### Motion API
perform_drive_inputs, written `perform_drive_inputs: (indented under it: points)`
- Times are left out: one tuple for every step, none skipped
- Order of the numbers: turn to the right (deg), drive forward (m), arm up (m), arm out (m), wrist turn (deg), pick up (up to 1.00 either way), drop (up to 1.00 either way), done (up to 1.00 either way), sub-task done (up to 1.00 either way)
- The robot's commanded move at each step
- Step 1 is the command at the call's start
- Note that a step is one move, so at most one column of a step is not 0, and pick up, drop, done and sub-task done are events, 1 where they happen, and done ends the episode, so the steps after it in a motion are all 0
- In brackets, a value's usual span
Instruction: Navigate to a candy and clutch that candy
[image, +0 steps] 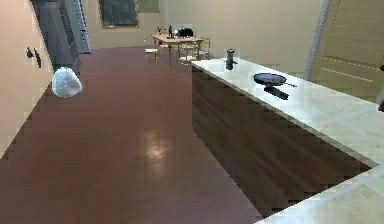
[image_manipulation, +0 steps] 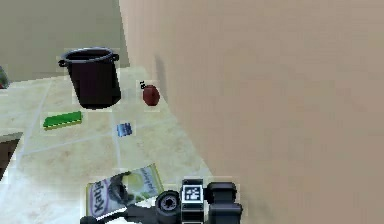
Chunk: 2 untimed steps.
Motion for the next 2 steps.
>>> perform_drive_inputs:
  points:
    - [0.0, 0.00, 0.10, 0.00, 0.0, 0.00, 0.00, 0.00, 0.00]
    - [0.0, 0.00, 0.00, 0.00, 0.0, 0.00, 0.00, 1.00, 0.00]
